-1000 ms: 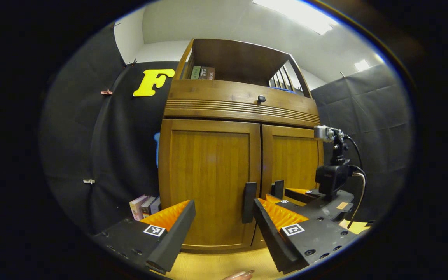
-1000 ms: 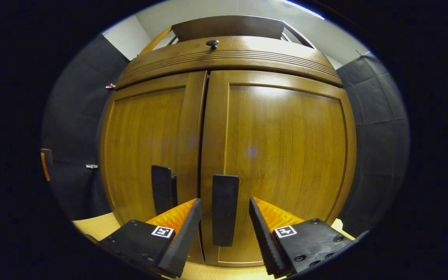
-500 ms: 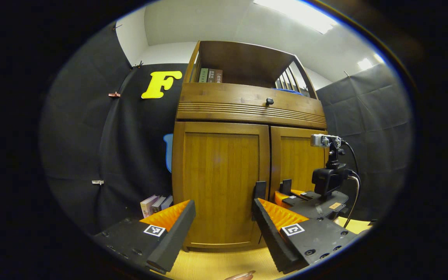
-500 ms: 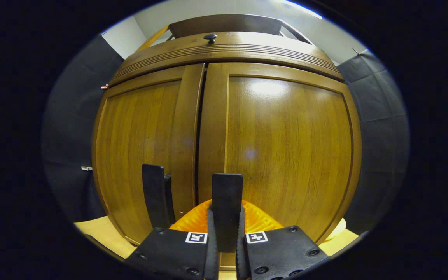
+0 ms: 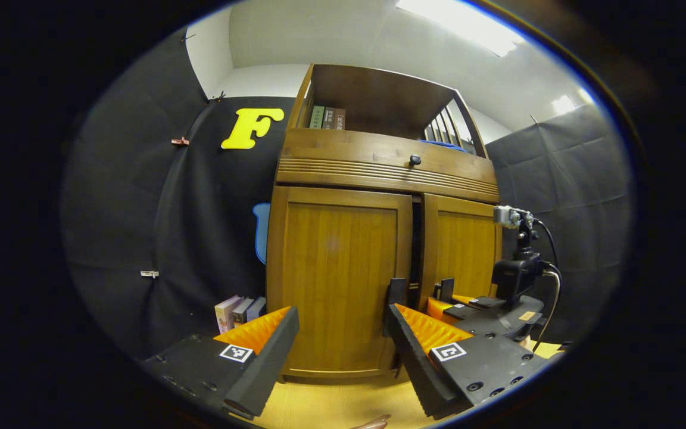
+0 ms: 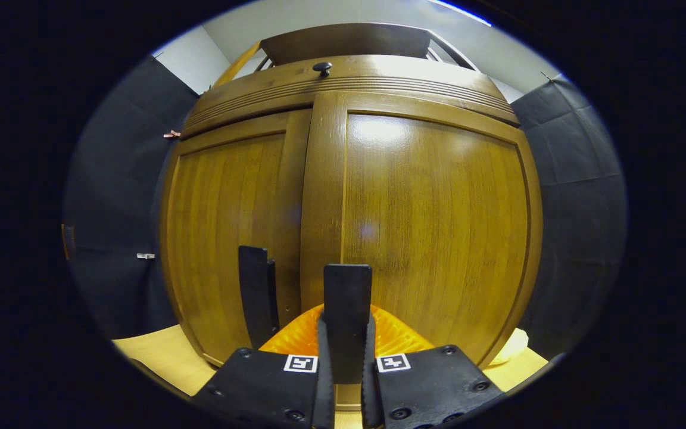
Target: Open the right door of the double-door shoe cabinet with the right hand, and open the left door with the left hand.
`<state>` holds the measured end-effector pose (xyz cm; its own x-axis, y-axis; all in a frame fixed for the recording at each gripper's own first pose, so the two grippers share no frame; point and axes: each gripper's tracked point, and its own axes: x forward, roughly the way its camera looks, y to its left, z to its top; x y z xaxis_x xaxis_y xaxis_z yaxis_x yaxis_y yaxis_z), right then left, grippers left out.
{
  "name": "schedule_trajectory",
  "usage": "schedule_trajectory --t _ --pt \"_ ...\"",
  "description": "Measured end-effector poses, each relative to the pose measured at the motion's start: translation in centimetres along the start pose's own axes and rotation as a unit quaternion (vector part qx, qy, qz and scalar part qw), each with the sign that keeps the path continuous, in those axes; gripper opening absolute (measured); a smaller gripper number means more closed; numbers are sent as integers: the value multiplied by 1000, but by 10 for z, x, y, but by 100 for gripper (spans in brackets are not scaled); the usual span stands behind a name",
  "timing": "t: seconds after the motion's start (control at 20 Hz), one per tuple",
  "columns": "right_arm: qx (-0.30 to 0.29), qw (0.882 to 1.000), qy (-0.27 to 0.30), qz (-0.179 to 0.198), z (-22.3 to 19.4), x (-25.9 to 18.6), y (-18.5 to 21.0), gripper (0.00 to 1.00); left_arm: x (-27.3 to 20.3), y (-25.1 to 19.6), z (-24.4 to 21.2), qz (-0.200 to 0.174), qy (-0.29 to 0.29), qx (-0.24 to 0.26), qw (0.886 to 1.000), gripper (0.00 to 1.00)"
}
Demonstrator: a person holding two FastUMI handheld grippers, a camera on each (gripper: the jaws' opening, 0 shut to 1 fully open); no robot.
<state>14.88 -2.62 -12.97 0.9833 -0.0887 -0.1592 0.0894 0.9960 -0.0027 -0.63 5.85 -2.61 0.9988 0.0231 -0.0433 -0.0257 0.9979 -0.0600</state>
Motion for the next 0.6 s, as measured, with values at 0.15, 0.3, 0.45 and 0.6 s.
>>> schedule_trajectory --t 0.15,0.3,0.45,0.6 --pt "1 1000 -1 12 2 -17 -3 21 0 -7 -1 -5 0 -1 1000 93" --pt "-1 1000 -1 20 4 -32 -7 21 -1 -18 -1 -16 -1 5 1000 94" --pt "-2 1000 -1 29 7 -52 -12 21 -1 -31 1 -26 -6 9 1000 94" --pt "1 999 5 40 8 -67 -19 21 -1 -46 1 -43 -7 7 999 94"
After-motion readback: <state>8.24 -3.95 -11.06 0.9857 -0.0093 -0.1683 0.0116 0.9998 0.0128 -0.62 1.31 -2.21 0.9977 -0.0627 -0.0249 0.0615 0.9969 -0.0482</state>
